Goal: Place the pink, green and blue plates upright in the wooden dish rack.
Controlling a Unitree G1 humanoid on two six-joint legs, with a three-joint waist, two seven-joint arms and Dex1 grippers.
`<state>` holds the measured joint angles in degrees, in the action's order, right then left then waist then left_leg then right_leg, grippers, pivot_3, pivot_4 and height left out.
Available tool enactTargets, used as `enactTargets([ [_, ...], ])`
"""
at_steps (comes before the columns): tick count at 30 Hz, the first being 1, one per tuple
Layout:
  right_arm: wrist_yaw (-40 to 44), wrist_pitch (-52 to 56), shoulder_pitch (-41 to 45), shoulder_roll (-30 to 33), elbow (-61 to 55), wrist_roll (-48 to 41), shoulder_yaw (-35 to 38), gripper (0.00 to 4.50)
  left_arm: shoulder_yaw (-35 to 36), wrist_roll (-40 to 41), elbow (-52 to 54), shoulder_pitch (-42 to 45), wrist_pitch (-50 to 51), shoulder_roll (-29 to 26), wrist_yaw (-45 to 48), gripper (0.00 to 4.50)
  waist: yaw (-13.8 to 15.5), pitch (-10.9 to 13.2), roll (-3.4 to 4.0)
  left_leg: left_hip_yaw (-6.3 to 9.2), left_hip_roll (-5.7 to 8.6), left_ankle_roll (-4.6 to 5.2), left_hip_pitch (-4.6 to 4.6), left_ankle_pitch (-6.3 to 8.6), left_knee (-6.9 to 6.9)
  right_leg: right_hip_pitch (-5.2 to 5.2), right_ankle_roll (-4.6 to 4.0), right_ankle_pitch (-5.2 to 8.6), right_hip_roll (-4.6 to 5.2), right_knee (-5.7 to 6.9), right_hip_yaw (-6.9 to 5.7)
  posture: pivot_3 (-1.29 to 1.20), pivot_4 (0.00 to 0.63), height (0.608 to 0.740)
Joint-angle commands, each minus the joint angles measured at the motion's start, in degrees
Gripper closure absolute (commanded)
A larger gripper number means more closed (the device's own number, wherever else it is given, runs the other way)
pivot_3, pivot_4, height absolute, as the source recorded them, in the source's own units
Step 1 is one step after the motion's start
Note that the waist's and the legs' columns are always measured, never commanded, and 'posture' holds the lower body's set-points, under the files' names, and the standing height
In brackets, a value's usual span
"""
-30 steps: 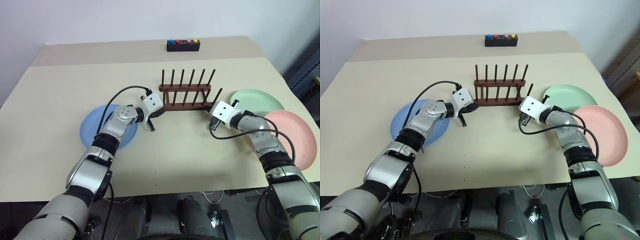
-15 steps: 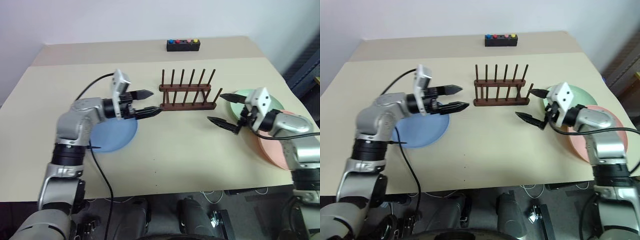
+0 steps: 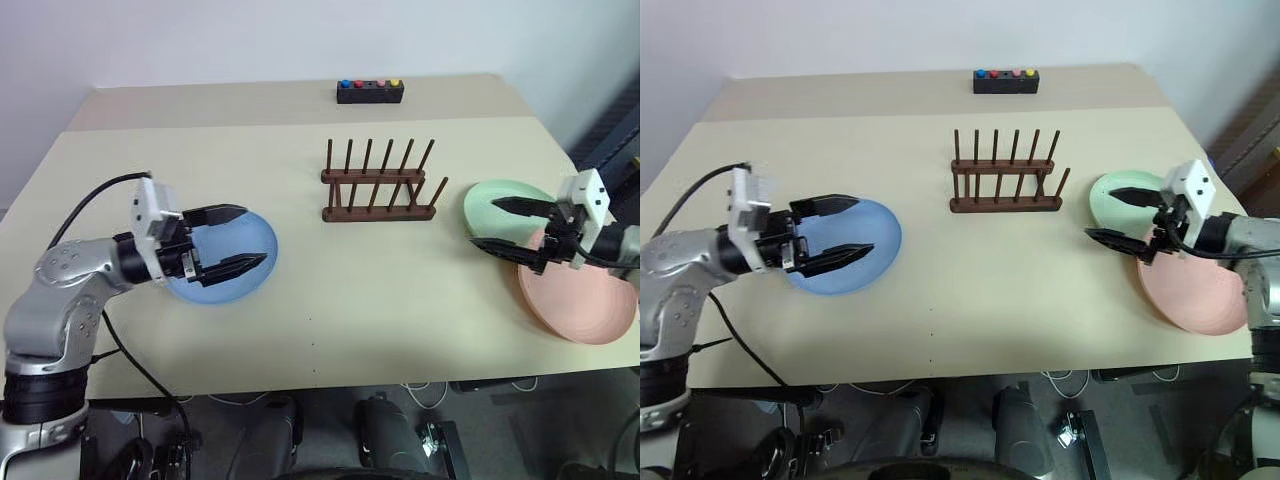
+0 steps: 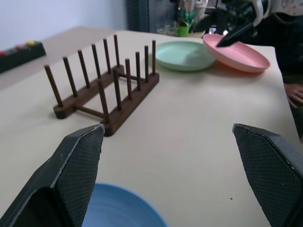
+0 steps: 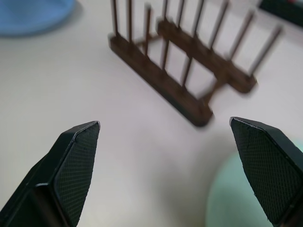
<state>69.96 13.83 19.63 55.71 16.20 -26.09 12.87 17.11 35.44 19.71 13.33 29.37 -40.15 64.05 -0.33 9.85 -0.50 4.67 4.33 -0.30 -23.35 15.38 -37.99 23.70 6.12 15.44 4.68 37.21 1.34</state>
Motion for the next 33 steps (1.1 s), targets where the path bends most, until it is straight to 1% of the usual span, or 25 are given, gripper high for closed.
enactTargets([
  [1,2.6,1.0,-3.3,4.0,-0.5,-1.4,5.5,0.0,4.2,3.4,3.7,-2.4,-1.0,-1.2,-0.6,0.03,0.1,0.0,0.03,0.0,0.0,0.0,0.0,0.0,0.01,0.0,0.0,0.0,0.0,-0.01,0.0,0.0,0.15,0.74],
  [4,3.6,4.2,-8.7,7.0,-2.5,-1.9,9.8,0.0,5.5,6.4,4.4,-4.5,-0.6,-0.9,-0.6,0.03,0.5,0.0,0.06,-0.01,0.0,0.01,0.0,0.0,0.0,-0.01,0.0,0.0,0.0,-0.03,0.01,0.0,0.15,0.74],
  [6,3.7,8.2,-12.4,8.7,-4.2,-2.6,12.5,0.0,5.0,7.2,4.1,-5.3,-1.0,-0.9,0.1,0.03,0.8,0.0,0.07,-0.01,-0.01,0.02,0.01,0.01,0.0,-0.03,0.0,0.0,0.0,-0.03,0.01,0.0,0.15,0.74],
  [8,3.9,10.9,-17.7,10.0,-6.9,-1.8,13.9,0.0,4.0,7.7,3.8,-5.7,-1.6,-0.8,1.1,0.03,1.0,0.0,0.12,-0.01,-0.01,0.04,0.03,0.02,0.0,-0.06,-0.01,0.0,0.0,-0.04,0.01,0.0,0.15,0.74],
  [11,2.8,12.8,-24.8,9.8,-13.2,-0.3,14.5,0.0,2.6,7.2,3.2,-5.9,-1.9,-1.2,1.5,0.03,1.1,0.0,0.13,-0.01,-0.02,0.07,0.07,0.04,0.0,-0.13,-0.01,0.01,0.0,-0.08,0.0,0.0,0.15,0.74],
  [14,-3.8,18.3,-26.0,5.7,-20.0,-2.8,15.3,0.0,1.2,6.8,2.2,-5.3,-2.5,-1.2,2.0,0.03,0.9,-0.1,0.14,-0.04,-0.01,0.1,0.09,0.06,-0.01,-0.17,-0.01,0.01,0.01,-0.09,0.02,0.0,0.15,0.74],
  [15,-6.0,18.7,-26.4,4.3,-21.5,-2.3,15.4,0.0,0.8,6.7,2.1,-5.1,-2.8,-1.1,2.0,0.03,0.8,-0.1,0.14,-0.04,-0.02,0.1,0.11,0.06,0.0,-0.16,-0.01,0.01,0.0,-0.08,0.04,0.0,0.15,0.74],
  [17,-7.8,17.1,-28.6,3.0,-22.9,0.0,15.7,0.0,0.2,6.8,2.2,-4.8,-2.9,-0.9,1.8,0.03,1.0,-0.1,0.21,-0.03,-0.05,0.09,0.12,0.06,0.02,-0.16,-0.01,0.01,-0.02,-0.08,0.03,0.0,0.15,0.74],
  [20,-13.6,16.1,-28.6,0.8,-21.8,2.7,16.2,0.0,-1.1,6.5,2.2,-4.2,-3.5,-0.8,1.5,0.03,1.2,-0.1,0.21,-0.04,-0.02,0.1,0.1,0.07,0.0,-0.19,-0.01,0.01,0.0,-0.13,0.02,0.0,0.15,0.74],
  [23,-15.8,15.5,-30.5,-0.8,-23.6,4.1,15.9,0.0,-2.2,5.9,1.6,-3.7,-4.2,-0.9,1.8,0.03,1.2,-0.1,0.22,-0.03,-0.01,0.1,0.12,0.07,0.0,-0.21,-0.01,0.01,0.0,-0.14,0.01,0.0,0.15,0.74],
  [26,-16.6,12.4,-33.1,-1.4,-24.7,6.8,14.6,0.0,-2.9,5.5,1.0,-3.2,-5.1,-1.0,2.0,0.03,1.1,-0.1,0.23,-0.02,-0.02,0.1,0.12,0.07,0.01,-0.2,-0.01,0.01,-0.01,-0.13,0.0,0.0,0.15,0.74],
  [29,-18.2,12.7,-32.6,-2.2,-24.4,7.2,14.4,0.0,-3.3,4.8,0.3,-2.6,-5.9,-0.8,1.9,0.03,1.0,-0.1,0.23,-0.04,-0.02,0.1,0.14,0.06,0.01,-0.22,-0.01,0.01,-0.01,-0.13,0.01,0.0,0.15,0.74],
  [32,-19.7,12.1,-32.2,-2.4,-23.3,8.9,13.6,0.86,-3.9,4.5,0.0,-2.2,-6.5,-0.6,1.6,0.0,1.0,-0.1,0.24,-0.04,-0.03,0.1,0.17,0.07,0.02,-0.22,-0.01,0.01,-0.03,-0.11,0.01,0.0,0.15,0.74],
  [33,-19.9,12.0,-32.1,-2.5,-23.4,9.0,13.4,1.35,-4.0,4.5,0.0,-2.2,-6.7,-0.6,1.6,0.0,1.0,-0.1,0.24,-0.04,-0.03,0.1,0.17,0.06,0.02,-0.22,-0.01,0.01,-0.03,-0.11,0.01,0.0,0.15,0.74],
])
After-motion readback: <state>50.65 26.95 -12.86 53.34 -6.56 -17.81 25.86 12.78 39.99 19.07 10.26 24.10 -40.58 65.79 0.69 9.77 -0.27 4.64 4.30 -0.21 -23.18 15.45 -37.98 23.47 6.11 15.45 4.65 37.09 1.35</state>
